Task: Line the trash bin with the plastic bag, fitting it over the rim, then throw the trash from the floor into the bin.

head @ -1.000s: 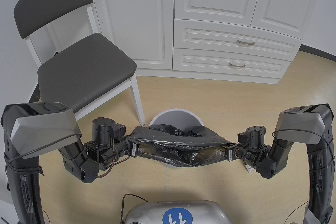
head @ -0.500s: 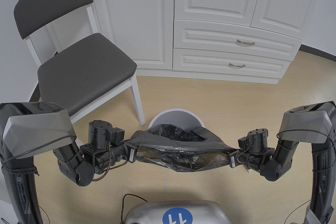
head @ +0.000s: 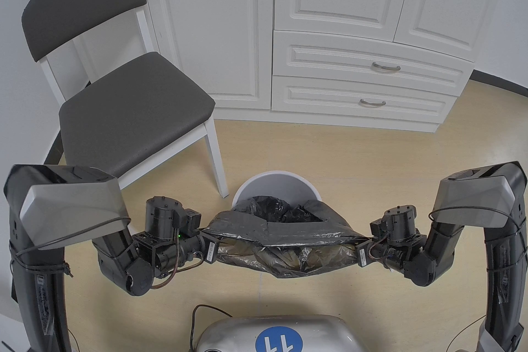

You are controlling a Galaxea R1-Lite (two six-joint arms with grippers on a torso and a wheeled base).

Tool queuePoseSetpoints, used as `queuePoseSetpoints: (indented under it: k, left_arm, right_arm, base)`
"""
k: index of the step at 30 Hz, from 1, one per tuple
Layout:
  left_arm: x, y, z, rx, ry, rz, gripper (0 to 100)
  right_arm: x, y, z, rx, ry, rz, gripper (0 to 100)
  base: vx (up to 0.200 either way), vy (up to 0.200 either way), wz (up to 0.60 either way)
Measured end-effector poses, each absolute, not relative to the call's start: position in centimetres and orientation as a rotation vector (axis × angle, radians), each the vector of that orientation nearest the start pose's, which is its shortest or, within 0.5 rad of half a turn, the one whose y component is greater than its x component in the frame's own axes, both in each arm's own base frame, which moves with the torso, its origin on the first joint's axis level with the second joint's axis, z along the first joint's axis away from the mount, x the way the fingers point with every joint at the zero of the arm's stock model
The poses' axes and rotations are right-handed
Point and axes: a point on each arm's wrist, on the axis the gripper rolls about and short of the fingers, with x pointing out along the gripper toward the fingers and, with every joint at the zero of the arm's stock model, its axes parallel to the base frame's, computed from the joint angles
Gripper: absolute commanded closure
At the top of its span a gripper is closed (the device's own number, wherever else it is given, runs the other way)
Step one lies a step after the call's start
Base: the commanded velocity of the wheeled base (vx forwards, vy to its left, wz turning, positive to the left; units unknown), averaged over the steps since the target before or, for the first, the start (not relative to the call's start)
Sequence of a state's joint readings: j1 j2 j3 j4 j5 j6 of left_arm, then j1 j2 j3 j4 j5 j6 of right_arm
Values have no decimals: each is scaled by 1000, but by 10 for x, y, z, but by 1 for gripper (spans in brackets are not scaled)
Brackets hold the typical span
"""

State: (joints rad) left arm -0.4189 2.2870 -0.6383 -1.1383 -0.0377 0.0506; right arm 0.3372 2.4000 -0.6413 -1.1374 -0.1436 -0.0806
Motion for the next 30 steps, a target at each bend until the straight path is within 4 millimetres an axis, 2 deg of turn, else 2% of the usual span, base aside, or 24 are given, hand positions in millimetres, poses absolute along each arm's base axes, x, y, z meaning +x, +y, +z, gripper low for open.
queuePoseSetpoints:
  k: [9,15,22,23,30]
  left_arm:
    - [348,-153,-29,85,489,-389,100]
    - [370,-160,-41,49,456,-297,100]
    - [381,-164,-51,10,444,-261,100]
    - [381,-164,-51,9,445,-260,100]
    - [378,-162,-50,9,447,-263,100]
  right_arm:
    - [350,119,-64,-168,585,176,100]
    - [366,120,-68,-120,547,118,100]
    - [379,121,-70,-71,511,87,100]
    - [380,122,-71,-70,511,86,0]
    - [373,120,-66,-69,524,100,0]
  base:
    - [0,0,0]
    - [0,0,0]
    - [0,0,0]
    - [0,0,0]
    - [0,0,0]
